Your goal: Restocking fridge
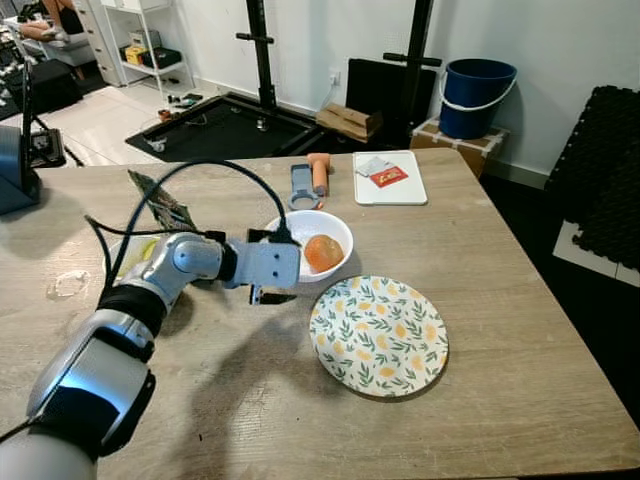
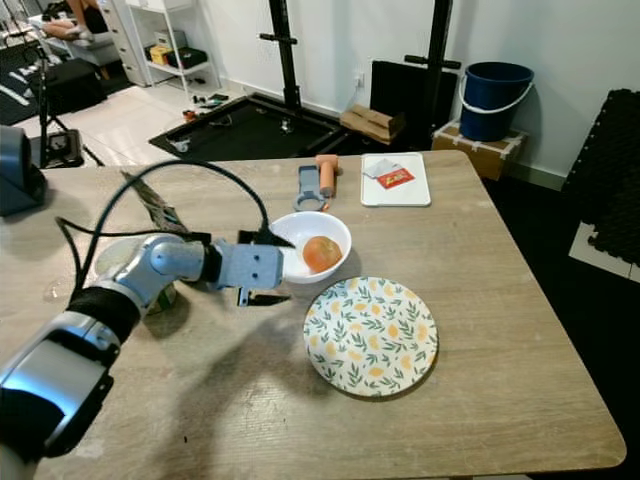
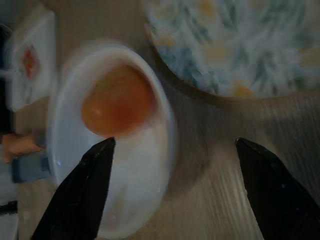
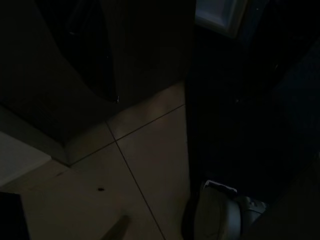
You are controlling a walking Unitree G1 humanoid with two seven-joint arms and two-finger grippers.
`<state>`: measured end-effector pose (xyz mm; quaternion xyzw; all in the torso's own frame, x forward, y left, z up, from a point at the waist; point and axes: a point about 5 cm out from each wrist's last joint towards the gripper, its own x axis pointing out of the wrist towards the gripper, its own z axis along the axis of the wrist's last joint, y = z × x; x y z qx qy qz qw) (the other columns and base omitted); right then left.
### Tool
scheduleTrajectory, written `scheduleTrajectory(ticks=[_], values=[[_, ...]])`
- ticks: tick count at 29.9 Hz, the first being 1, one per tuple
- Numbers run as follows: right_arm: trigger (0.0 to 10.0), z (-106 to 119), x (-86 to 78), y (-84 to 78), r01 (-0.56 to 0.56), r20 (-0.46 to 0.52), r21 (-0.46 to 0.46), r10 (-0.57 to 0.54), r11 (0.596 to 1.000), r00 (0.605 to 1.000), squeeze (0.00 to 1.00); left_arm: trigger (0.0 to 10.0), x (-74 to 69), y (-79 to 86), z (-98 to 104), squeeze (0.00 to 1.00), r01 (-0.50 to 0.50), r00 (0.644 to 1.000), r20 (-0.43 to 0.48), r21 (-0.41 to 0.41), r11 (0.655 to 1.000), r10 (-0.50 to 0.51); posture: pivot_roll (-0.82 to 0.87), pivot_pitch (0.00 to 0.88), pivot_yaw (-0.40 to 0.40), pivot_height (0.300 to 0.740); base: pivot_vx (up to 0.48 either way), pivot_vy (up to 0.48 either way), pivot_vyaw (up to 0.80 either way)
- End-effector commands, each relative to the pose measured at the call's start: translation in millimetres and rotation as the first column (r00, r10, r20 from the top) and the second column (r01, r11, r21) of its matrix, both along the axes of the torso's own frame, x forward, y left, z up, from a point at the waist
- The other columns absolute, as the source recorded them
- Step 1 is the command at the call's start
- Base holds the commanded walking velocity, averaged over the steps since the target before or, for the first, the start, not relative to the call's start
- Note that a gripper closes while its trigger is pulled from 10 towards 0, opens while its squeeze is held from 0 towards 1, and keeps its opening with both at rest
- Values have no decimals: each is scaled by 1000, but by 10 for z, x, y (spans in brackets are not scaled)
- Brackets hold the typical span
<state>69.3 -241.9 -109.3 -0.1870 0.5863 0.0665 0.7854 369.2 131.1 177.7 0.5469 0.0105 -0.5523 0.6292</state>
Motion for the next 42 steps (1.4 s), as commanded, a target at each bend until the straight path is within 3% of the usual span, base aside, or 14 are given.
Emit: scheduleTrajectory(ticks=[1,11,16,34,39,42], values=[[10000,-4,-54,-13,-9,-10,-6,9,1000,1000,0,10000,1,2,-81,0,10,1000,4,101,995,-10,-98,134,48,740,0,0,0],[10000,4,-37,-28,-13,-1,-10,13,1000,1000,0,10000,81,11,-1,0,-18,997,79,196,980,2,-108,146,49,740,0,0,0],[10000,2,-42,-22,-13,1,-10,13,1000,1000,0,10000,139,13,17,0,-73,984,173,187,980,40,-112,154,49,740,0,0,0],[10000,0,-152,-56,-22,-12,-16,22,1000,1000,0,10000,168,-62,-79,0,-102,954,295,186,977,43,-148,202,43,740,0,0,0],[10000,4,-201,-84,-25,-16,-21,25,999,1000,0,10000,153,-114,-119,0,-116,972,217,139,983,84,-172,229,40,740,0,0,0],[10000,10,-244,-119,-26,-20,-28,25,999,999,0,10000,135,-152,-140,0,-150,987,70,63,987,146,-181,240,38,740,0,0,0]])
